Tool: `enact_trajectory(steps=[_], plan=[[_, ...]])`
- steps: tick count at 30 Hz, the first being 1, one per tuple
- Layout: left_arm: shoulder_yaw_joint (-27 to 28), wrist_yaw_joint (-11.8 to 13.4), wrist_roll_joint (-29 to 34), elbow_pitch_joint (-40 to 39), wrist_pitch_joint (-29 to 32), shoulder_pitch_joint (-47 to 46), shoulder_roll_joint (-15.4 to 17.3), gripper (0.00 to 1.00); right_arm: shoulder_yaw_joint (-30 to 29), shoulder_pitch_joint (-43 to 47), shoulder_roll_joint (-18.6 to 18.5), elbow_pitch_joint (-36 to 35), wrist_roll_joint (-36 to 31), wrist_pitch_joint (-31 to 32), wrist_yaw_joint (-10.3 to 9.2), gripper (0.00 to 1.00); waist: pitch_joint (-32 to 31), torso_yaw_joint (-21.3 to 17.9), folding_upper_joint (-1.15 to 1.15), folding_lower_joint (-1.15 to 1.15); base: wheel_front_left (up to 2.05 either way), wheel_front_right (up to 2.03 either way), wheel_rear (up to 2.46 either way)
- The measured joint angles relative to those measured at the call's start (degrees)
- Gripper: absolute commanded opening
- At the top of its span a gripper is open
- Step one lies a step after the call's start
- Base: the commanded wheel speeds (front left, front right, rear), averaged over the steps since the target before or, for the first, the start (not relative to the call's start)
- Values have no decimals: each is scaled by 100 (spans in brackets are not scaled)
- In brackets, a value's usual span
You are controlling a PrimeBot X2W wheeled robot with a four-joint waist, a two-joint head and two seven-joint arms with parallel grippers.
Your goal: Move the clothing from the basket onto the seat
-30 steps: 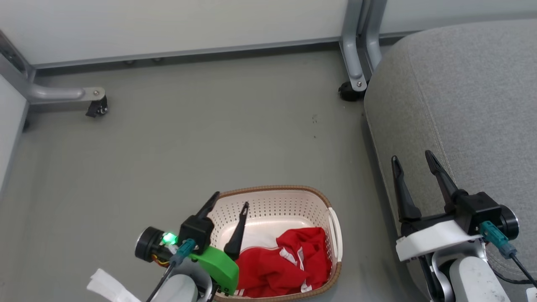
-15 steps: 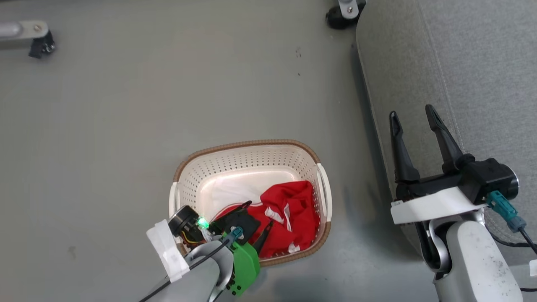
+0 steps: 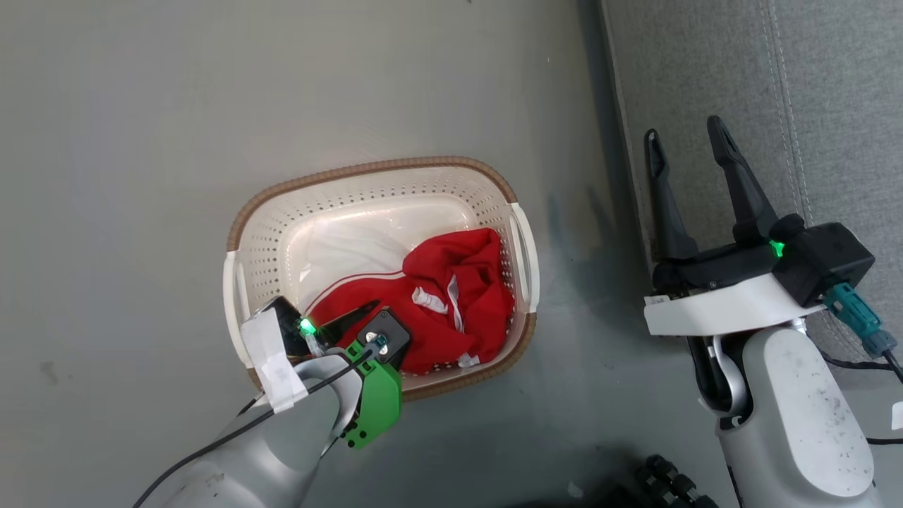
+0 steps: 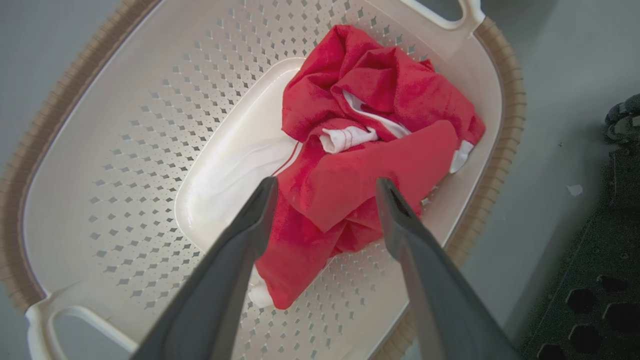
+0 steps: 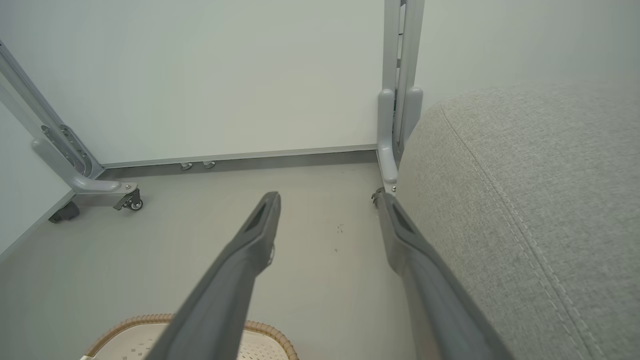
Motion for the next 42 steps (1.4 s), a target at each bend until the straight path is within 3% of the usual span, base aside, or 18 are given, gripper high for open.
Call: enact_trajectory(steps=[12, 28, 29, 30, 31, 33, 35, 37, 42], plan=[[-324, -1, -4, 534, 8, -296, 247, 100, 145, -201, -1, -152, 313, -11, 0, 100, 799, -509, 0, 0, 0, 0, 0], [-319, 88, -146, 691, 219, -837, 623, 100, 270, -276, -1, -232, 686, -14, 0, 100, 1488, -1045, 0, -1, 0, 0, 0], [-307, 89, -160, 700, 238, -845, 643, 88, 271, -283, -1, -232, 699, -14, 0, 100, 1512, -1072, 0, 0, 0, 0, 0], [-297, 100, -187, 708, 246, -850, 653, 69, 272, -287, -1, -235, 715, -14, 0, 100, 1532, -1098, 0, -1, 0, 0, 0], [-289, 134, -208, 715, 258, -852, 654, 63, 278, -288, -1, -235, 727, -14, 0, 100, 1548, -1124, 0, -1, 0, 0, 0], [-275, 136, -252, 717, 259, -854, 639, 64, 279, -289, -1, -245, 760, -14, 0, 100, 1571, -1165, 0, -1, 0, 0, 0], [-270, 136, -261, 722, 265, -855, 631, 44, 278, -295, -1, -257, 772, -14, 0, 100, 1597, -1193, 0, -1, 0, 0, 0], [-234, 138, -359, 733, 275, -857, 631, 0, 274, -304, -1, -275, 793, -14, 0, 100, 1626, -1219, 0, -1, 0, 0, 0], [-204, 160, -448, 740, 231, -876, 608, 0, 232, -309, -1, -268, 795, -14, 0, 100, 1647, -1231, 0, -1, 0, 0, 0]])
